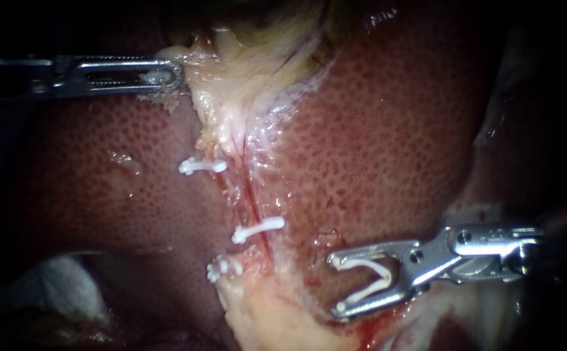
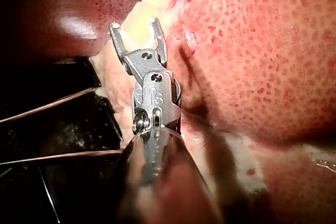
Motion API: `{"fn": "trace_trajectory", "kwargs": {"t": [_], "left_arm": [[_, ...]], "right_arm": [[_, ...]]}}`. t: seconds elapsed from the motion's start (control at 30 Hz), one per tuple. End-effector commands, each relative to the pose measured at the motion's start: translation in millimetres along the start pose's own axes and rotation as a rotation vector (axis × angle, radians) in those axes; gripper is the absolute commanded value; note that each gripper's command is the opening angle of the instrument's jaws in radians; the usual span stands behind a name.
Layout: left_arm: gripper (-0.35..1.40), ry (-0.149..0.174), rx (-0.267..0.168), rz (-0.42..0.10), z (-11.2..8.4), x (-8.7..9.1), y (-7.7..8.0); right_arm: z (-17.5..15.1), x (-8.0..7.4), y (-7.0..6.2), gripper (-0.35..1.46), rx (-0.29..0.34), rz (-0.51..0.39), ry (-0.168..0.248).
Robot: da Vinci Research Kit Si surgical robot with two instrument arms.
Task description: Clipping second clip right tube
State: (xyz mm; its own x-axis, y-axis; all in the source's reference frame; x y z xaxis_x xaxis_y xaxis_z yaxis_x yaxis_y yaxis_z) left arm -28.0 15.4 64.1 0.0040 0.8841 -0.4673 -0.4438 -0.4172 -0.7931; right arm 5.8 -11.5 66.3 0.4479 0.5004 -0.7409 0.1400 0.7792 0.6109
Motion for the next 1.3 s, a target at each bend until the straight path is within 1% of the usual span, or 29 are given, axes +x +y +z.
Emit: {"fn": "trace_trajectory", "kwargs": {"t": [0.03,0.17,0.37,0.47,0.5,0.63,0.8,0.87,0.93,1.0,1.2,1.3], "left_arm": [[-0.35,0.000,0.001,0.001,0.0,0.0,0.0],[-0.35,0.001,0.005,0.002,0.0,-0.2,0.0],[-0.35,0.001,0.003,0.003,0.1,-0.4,0.1],[-0.35,0.000,0.002,0.003,0.2,-0.5,0.1],[-0.35,0.001,0.003,0.004,0.2,-0.6,0.2],[-0.35,-0.001,-0.001,0.004,0.2,-0.7,0.4],[-0.35,-0.001,-0.002,0.004,0.2,-0.7,0.7],[-0.35,-0.002,-0.004,0.003,0.3,-0.7,0.9],[-0.35,-0.003,-0.006,0.003,0.3,-0.8,1.0],[-0.35,-0.003,-0.005,0.004,0.3,-0.8,1.1],[-0.35,-0.003,-0.007,0.004,0.5,-0.9,1.2],[-0.35,-0.004,-0.009,0.004,0.5,-0.9,1.3]], "right_arm": [[0.1,0.0,0.1,0.49,-0.001,0.001,0.000],[0.7,0.2,1.0,0.49,-0.017,0.005,0.002],[2.1,0.5,3.6,0.49,-0.074,0.016,0.006],[2.8,0.6,5.2,0.49,-0.100,0.024,0.008],[3.1,0.6,5.9,0.49,-0.106,0.027,0.008],[4.1,0.7,8.0,0.49,-0.124,0.035,0.009],[6.0,1.1,10.7,0.49,-0.146,0.080,0.015],[6.9,1.1,11.5,0.49,-0.144,0.099,0.016],[7.7,1.0,12.0,0.49,-0.140,0.122,0.018],[8.7,0.6,12.3,0.49,-0.129,0.148,0.013],[11.0,-0.5,12.4,0.49,-0.116,0.203,-0.019],[11.8,-0.9,12.1,0.49,-0.089,0.227,-0.022]]}}
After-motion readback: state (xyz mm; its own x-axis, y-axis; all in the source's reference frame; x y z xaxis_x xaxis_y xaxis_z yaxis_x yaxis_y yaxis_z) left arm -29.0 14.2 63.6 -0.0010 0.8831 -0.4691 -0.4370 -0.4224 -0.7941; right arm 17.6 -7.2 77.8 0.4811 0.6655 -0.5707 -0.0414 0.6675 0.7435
